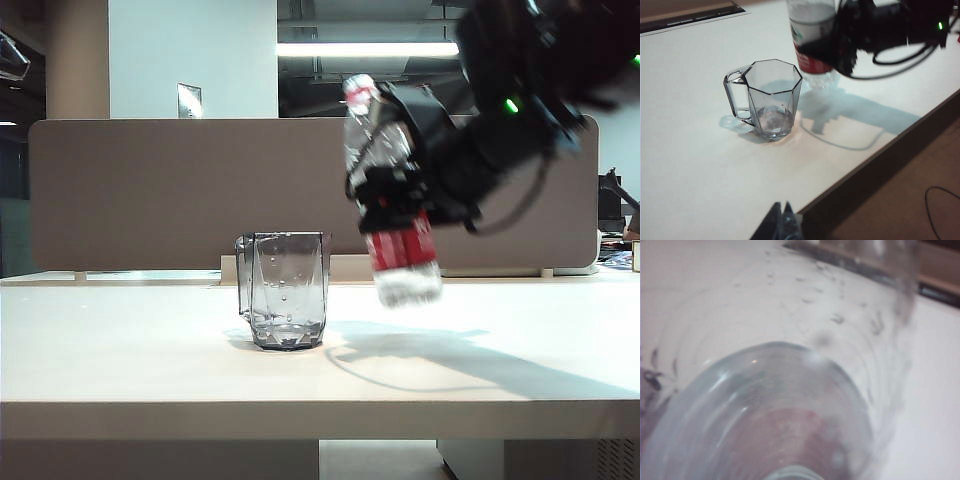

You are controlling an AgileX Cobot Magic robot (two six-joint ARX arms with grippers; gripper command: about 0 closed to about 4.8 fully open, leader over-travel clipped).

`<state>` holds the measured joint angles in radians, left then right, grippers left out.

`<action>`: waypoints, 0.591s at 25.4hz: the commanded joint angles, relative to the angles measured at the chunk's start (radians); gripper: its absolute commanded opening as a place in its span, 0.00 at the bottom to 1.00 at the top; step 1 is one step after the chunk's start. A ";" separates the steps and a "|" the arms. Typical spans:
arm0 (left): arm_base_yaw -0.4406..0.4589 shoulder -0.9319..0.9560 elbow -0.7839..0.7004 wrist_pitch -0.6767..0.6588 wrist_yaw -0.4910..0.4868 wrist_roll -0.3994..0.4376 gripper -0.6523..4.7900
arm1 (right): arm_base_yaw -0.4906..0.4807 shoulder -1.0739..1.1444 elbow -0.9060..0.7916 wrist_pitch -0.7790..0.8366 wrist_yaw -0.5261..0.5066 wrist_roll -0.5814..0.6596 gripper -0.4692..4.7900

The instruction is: Pick up the mineral water bottle on the table and pour a little water into the mug.

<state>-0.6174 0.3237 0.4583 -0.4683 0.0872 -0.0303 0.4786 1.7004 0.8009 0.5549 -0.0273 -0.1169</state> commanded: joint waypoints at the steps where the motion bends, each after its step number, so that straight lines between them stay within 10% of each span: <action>1: -0.001 -0.001 0.001 0.010 0.003 0.004 0.11 | 0.001 -0.006 -0.125 0.298 -0.001 0.097 0.58; 15: -0.001 -0.001 0.001 0.010 0.003 0.004 0.11 | 0.001 0.061 -0.225 0.472 0.005 0.175 0.58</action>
<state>-0.6174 0.3237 0.4583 -0.4679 0.0875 -0.0303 0.4782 1.7554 0.5728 0.9714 -0.0235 0.0540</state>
